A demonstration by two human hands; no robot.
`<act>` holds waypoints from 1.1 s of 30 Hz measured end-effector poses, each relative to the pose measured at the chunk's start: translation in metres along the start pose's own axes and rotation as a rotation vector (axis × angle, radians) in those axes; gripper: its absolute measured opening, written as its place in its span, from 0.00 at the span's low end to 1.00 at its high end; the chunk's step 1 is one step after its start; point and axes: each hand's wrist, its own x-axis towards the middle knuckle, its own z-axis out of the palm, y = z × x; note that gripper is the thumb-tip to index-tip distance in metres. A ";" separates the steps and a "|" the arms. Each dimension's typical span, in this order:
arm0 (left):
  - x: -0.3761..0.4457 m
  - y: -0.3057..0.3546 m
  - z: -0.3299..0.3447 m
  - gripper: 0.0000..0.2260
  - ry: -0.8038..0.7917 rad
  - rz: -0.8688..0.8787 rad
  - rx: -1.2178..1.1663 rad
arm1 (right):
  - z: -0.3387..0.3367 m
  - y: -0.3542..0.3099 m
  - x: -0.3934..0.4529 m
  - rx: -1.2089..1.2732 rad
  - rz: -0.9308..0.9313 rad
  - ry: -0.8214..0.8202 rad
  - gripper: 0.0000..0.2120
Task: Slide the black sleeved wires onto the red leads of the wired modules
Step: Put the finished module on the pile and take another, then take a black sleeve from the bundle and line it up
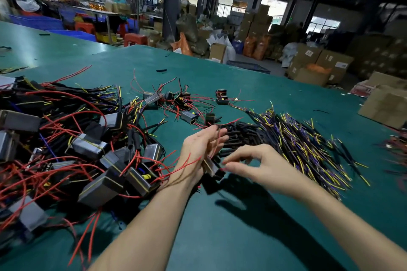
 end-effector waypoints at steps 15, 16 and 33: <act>-0.009 0.003 0.006 0.12 -0.122 0.262 0.149 | 0.000 0.004 0.063 0.355 0.167 0.424 0.06; -0.010 0.004 0.007 0.13 -0.110 0.294 0.160 | -0.002 0.000 0.064 0.327 0.141 0.429 0.06; -0.045 0.013 0.032 0.14 -0.219 0.948 0.740 | -0.024 -0.025 0.011 0.783 -0.026 0.522 0.07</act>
